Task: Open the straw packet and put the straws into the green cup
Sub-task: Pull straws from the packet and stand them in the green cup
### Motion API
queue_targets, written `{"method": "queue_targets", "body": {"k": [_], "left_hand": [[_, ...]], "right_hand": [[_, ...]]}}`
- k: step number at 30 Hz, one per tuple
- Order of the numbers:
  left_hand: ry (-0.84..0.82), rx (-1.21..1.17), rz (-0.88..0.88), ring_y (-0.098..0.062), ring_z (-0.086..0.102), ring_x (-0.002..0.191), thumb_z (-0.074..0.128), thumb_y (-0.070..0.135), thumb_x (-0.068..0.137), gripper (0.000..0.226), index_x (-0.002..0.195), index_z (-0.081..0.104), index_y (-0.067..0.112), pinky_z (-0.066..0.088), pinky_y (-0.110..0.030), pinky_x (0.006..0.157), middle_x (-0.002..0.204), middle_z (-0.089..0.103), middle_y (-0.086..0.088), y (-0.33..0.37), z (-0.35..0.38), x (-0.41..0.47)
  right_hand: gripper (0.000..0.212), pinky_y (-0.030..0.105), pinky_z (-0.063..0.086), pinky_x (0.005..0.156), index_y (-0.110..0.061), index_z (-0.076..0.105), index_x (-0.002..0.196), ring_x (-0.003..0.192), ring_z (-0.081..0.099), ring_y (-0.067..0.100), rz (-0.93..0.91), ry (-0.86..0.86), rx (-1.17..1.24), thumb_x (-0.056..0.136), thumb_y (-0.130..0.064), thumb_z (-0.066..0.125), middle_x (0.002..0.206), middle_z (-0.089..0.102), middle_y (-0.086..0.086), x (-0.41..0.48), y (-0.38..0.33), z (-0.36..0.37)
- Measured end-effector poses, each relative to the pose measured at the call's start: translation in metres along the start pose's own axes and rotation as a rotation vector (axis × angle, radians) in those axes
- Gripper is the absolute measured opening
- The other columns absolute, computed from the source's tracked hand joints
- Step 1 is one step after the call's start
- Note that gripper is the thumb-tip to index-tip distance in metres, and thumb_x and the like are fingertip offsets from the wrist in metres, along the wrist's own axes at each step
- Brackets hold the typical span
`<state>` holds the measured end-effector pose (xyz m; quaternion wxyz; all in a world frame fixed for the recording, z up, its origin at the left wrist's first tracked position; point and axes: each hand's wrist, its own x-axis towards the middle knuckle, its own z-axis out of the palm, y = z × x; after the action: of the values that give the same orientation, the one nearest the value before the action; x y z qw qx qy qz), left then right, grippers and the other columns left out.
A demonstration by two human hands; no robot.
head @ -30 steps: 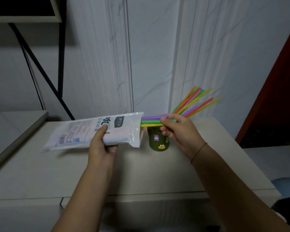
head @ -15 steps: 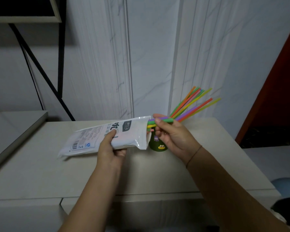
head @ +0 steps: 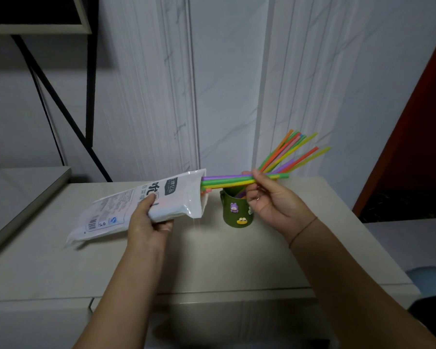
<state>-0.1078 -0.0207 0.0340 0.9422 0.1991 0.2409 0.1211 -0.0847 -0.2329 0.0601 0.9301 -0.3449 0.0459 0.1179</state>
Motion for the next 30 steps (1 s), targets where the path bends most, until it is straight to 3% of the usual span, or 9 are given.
{"method": "queue_targets", "body": {"k": [3,8,14,19,23,26,30], "left_hand": [[-0.004,0.016,-0.013,-0.023,0.067,0.105,0.061,-0.003,0.084,0.049,0.130,0.053,0.013,0.057,-0.046,0.071,0.118,0.068,-0.008,-0.005,0.001,-0.002],[-0.020,0.038,-0.032,-0.020,0.068,0.090,0.061,-0.004,0.083,0.044,0.123,0.056,0.014,0.058,-0.044,0.066,0.101,0.070,-0.005,-0.015,0.002,-0.005],[0.009,0.016,-0.021,-0.023,0.067,0.105,0.061,-0.003,0.084,0.050,0.131,0.053,0.013,0.057,-0.045,0.069,0.120,0.067,-0.007,-0.008,0.001,0.000],[0.032,-0.014,0.005,-0.021,0.066,0.108,0.059,-0.002,0.085,0.048,0.131,0.054,0.013,0.058,-0.040,0.067,0.122,0.066,-0.005,0.005,-0.003,0.006],[0.044,0.004,0.013,-0.021,0.065,0.110,0.059,-0.002,0.086,0.037,0.118,0.058,0.015,0.058,-0.039,0.067,0.122,0.066,-0.004,0.007,-0.004,0.009],[0.027,0.001,0.003,-0.021,0.065,0.110,0.059,-0.003,0.085,0.025,0.104,0.059,0.014,0.059,-0.039,0.070,0.110,0.069,-0.004,0.006,-0.004,0.009],[0.036,0.003,0.010,-0.021,0.065,0.110,0.060,-0.003,0.085,0.038,0.118,0.057,0.015,0.058,-0.041,0.071,0.120,0.067,-0.005,0.004,-0.004,0.008]], "right_hand": [[0.012,0.011,0.040,0.043,0.000,0.060,0.098,0.051,0.048,0.005,0.022,-0.008,-0.028,0.087,-0.005,0.058,0.076,0.055,0.005,0.000,0.013,0.006],[0.013,0.015,0.042,0.043,-0.002,0.064,0.098,0.049,0.050,0.006,-0.100,0.002,-0.166,0.088,-0.009,0.059,0.070,0.053,0.005,0.003,0.024,0.005],[0.010,0.017,0.048,0.046,-0.001,0.065,0.091,0.047,0.056,0.004,-0.315,0.055,-0.330,0.088,-0.009,0.060,0.062,0.059,0.004,0.001,0.010,0.002],[0.010,0.016,0.048,0.044,-0.003,0.064,0.081,0.041,0.055,0.004,-0.418,0.128,-0.393,0.089,-0.005,0.058,0.047,0.060,-0.002,-0.003,-0.023,-0.009],[0.012,0.015,0.048,0.045,-0.004,0.062,0.077,0.040,0.055,0.004,-0.458,0.189,-0.405,0.089,-0.005,0.058,0.044,0.059,-0.003,-0.007,-0.047,-0.022],[0.010,0.014,0.049,0.045,-0.005,0.063,0.078,0.040,0.055,0.003,-0.490,0.233,-0.417,0.087,-0.007,0.060,0.043,0.059,-0.004,-0.010,-0.061,-0.030],[0.011,0.013,0.049,0.045,-0.006,0.063,0.077,0.040,0.056,0.002,-0.549,0.289,-0.483,0.087,-0.008,0.061,0.043,0.060,-0.005,-0.013,-0.074,-0.037]]}}
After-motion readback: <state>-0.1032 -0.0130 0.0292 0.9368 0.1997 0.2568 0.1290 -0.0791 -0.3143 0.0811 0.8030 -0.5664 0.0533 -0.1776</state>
